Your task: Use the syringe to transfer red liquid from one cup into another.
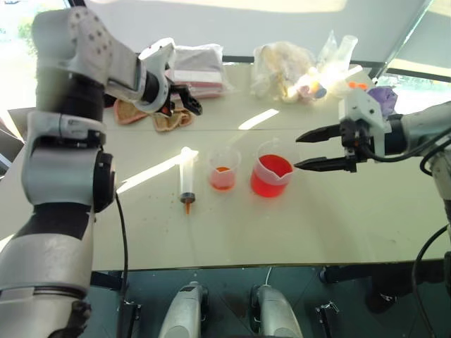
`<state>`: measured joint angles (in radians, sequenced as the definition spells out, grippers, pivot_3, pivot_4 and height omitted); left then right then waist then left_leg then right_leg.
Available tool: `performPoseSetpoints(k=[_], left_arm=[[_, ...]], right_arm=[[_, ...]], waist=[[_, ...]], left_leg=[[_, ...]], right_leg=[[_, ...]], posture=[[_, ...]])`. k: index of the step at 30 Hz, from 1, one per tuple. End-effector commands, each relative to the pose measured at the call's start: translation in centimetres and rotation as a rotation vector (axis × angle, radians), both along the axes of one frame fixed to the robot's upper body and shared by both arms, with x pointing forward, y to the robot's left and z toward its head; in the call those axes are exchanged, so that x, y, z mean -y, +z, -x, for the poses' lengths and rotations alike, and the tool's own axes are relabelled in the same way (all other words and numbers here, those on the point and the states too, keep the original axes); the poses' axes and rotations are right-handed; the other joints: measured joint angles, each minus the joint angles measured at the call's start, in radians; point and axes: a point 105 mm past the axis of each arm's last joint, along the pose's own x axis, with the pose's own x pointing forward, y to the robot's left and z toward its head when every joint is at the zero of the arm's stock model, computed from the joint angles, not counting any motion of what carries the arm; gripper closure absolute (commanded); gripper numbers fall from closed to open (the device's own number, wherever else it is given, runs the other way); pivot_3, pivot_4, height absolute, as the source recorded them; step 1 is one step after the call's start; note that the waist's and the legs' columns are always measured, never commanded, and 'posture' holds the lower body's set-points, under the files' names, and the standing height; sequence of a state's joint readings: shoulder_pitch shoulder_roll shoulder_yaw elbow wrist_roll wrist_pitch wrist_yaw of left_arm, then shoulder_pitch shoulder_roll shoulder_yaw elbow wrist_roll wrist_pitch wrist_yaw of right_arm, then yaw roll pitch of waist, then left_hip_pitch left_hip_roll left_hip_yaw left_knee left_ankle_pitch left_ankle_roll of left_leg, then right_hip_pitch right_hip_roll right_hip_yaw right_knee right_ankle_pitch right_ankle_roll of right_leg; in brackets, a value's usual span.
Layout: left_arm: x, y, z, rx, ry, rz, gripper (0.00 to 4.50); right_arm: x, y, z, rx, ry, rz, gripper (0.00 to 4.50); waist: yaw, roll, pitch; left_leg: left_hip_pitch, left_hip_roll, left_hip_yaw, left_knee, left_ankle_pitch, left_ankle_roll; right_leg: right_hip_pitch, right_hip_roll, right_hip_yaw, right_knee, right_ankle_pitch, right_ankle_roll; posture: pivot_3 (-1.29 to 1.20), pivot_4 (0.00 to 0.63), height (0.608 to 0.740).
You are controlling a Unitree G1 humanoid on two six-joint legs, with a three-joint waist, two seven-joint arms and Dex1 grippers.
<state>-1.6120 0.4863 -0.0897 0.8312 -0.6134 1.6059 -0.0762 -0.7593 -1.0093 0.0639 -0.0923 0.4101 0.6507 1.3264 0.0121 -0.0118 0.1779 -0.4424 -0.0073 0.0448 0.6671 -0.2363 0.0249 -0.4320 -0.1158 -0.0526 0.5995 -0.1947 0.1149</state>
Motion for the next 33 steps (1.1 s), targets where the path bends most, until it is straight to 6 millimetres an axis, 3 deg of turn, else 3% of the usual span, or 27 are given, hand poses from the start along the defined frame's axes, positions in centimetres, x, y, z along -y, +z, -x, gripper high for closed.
performPoseSetpoints(k=[1, 10, 33], left_arm=[[-0.5, -0.3, 0.1, -0.079, 0.103, -0.077, 0.01], [0.9, -1.9, 0.9, -0.229, 0.190, -0.079, 0.01], [0.4, -8.6, -0.8, -0.293, 0.484, -0.110, 0.01]], right_arm=[[0.1, 1.3, 0.5, 0.054, 0.002, -0.003, 1.37], [-0.3, 1.4, 0.3, 0.059, 0.005, -0.001, 1.37], [-0.5, 1.3, 0.6, 0.055, -0.005, -0.020, 1.37]], waist=[[0.000, -0.001, 0.000], [0.000, -0.005, 0.003], [0.001, -0.008, 0.005]], left_leg=[[0.000, -0.001, 0.000, 0.000, 0.000, 0.000], [0.000, -0.001, 0.000, 0.000, 0.000, 0.000], [0.000, -0.001, 0.001, -0.001, 0.005, -0.011]], right_leg=[[0.000, 0.000, 0.000, 0.000, 0.000, 0.000], [0.000, -0.001, 0.000, 0.000, 0.001, 0.001], [-0.001, -0.003, 0.000, 0.000, 0.004, 0.005]], posture=[[0.00, 0.150, 0.740], [0.00, 0.150, 0.740], [0.00, 0.150, 0.740]])
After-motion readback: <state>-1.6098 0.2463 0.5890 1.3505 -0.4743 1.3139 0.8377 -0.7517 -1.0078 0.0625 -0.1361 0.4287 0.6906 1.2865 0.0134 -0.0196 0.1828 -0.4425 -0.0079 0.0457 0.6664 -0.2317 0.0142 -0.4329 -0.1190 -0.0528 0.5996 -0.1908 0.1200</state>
